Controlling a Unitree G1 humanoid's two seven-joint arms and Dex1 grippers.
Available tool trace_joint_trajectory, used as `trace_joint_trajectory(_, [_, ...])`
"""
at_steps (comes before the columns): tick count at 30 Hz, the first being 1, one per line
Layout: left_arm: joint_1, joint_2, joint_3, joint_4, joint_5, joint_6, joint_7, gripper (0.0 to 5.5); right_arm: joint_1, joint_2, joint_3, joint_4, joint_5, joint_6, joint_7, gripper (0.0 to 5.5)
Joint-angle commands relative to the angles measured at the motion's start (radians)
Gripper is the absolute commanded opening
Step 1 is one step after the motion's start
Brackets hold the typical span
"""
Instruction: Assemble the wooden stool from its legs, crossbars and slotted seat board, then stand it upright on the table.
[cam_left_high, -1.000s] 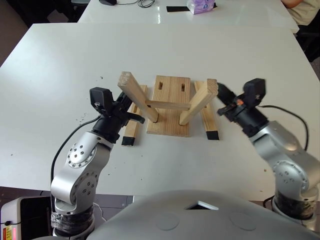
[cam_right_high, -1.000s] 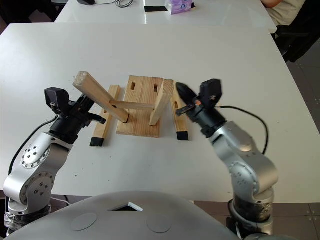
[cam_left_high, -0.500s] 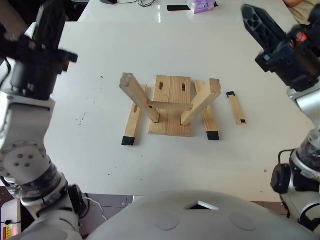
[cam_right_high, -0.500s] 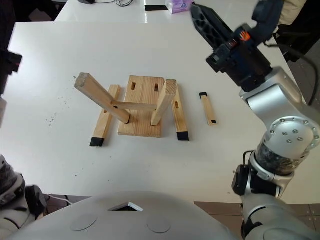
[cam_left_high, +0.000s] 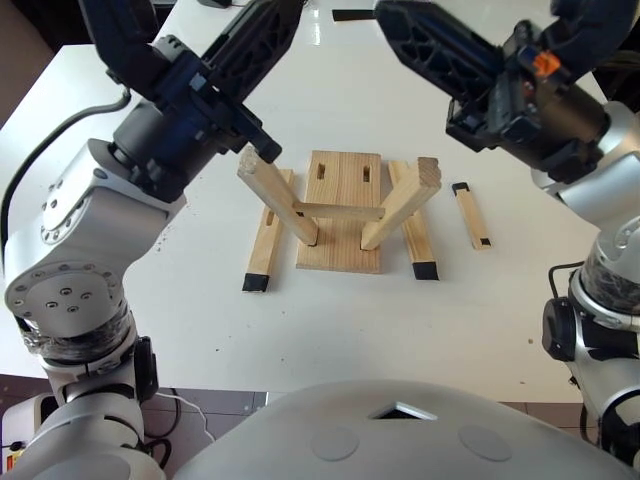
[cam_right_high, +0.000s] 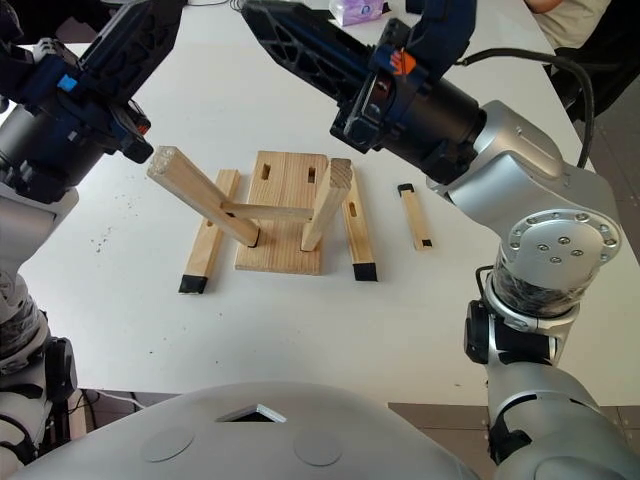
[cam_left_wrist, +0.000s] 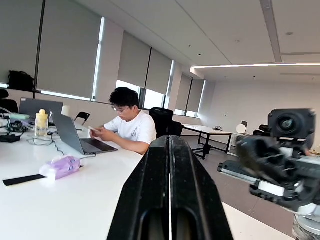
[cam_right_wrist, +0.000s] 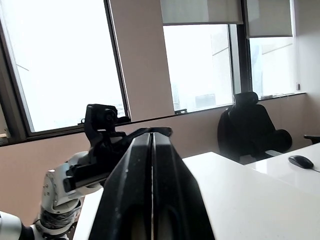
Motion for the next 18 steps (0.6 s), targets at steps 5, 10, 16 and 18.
trace_joint_trajectory(5, [0.132,0.035,-0.084,0.04,0.043,0.087,0.005,0.0,0.194,-0.101,0.162,0.015,-0.266,0.002,0.16,0.01])
trace_joint_trajectory(10, [0.275,0.016,-0.167,0.055,0.153,0.106,-0.059,0.0,0.279,-0.108,0.237,0.027,-0.42,-0.051,0.25,0.01])
trace_joint_trajectory(16, [0.157,-0.033,-0.079,0.102,0.129,0.017,-0.063,0.0,0.188,-0.045,0.148,0.046,-0.328,-0.076,0.218,0.01])
trace_joint_trajectory(18, [0.074,-0.057,-0.021,0.103,0.073,-0.039,-0.031,0.0,0.111,-0.013,0.076,0.065,-0.208,-0.096,0.162,0.01])
